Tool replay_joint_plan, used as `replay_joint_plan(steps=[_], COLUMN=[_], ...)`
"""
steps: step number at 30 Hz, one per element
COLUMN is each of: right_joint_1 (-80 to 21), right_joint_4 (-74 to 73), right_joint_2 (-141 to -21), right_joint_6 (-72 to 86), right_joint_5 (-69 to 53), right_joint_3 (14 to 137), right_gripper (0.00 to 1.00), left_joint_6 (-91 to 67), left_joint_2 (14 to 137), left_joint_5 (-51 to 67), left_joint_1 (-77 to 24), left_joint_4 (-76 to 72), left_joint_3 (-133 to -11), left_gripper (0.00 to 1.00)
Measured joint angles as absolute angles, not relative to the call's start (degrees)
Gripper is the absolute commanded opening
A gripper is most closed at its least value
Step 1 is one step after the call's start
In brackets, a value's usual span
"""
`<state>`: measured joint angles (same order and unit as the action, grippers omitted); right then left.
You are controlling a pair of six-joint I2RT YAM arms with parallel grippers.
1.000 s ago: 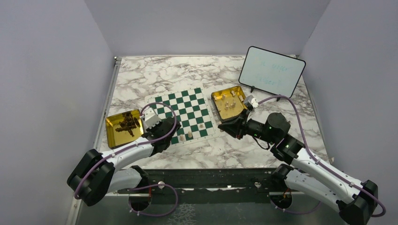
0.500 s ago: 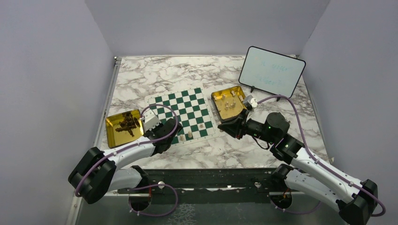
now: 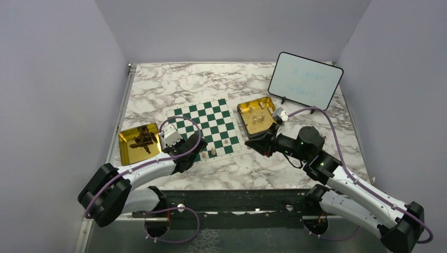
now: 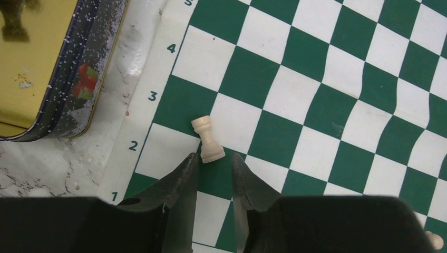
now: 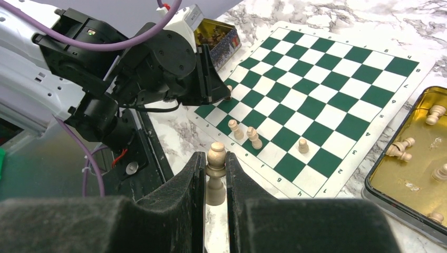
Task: Set up the chess pieces on the board
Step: Place the chess piece on the chessboard.
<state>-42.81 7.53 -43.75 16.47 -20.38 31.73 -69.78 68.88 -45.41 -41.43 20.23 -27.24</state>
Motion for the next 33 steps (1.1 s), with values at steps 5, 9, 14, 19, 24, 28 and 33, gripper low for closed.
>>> replay_joint_plan(steps=[5,9,14,19,24,28,33], right_joint_1=[-42.81,-42.81,-42.81,-42.81,-42.81,-42.81,-42.81], right_joint_4=[7.53,7.31,7.18,7.40,8.01,9.61,15.92], right_joint_2=[-43.83,-43.90,-44.49,-47.48,-51.57,-56.75,-61.25], right_joint_6=[16.45,16.47,17.28,19.14,24.69,31.42,40.69], right_joint_5=[-20.38,-20.36,-19.86,-18.61,-13.43,-9.89,-8.60], right_joint_3=[31.73,31.73,31.73,31.73,32.36,34.50,35.42], right_gripper=[0.06,0.06,0.06,0.07,0.07,0.07,0.07], left_joint_6=[-70.74,-70.87,-67.85,-60.01,-49.17,-40.82,-34.22], left_joint_2=[68.86,68.47,66.08,60.31,52.36,46.02,42.85], left_joint_5=[-45.41,-45.43,-45.41,-43.48,-34.33,-21.78,-6.11], left_joint_1=[-42.13,-42.13,-41.98,-41.63,-41.58,-41.58,-41.58], left_joint_4=[21.15,22.59,23.81,23.73,18.11,8.78,-3.68], left_joint_3=[-28.27,-29.15,-31.66,-35.94,-37.06,-36.99,-35.90], left_gripper=[0.29,0.38,0.50,0.55,0.56,0.62,0.62])
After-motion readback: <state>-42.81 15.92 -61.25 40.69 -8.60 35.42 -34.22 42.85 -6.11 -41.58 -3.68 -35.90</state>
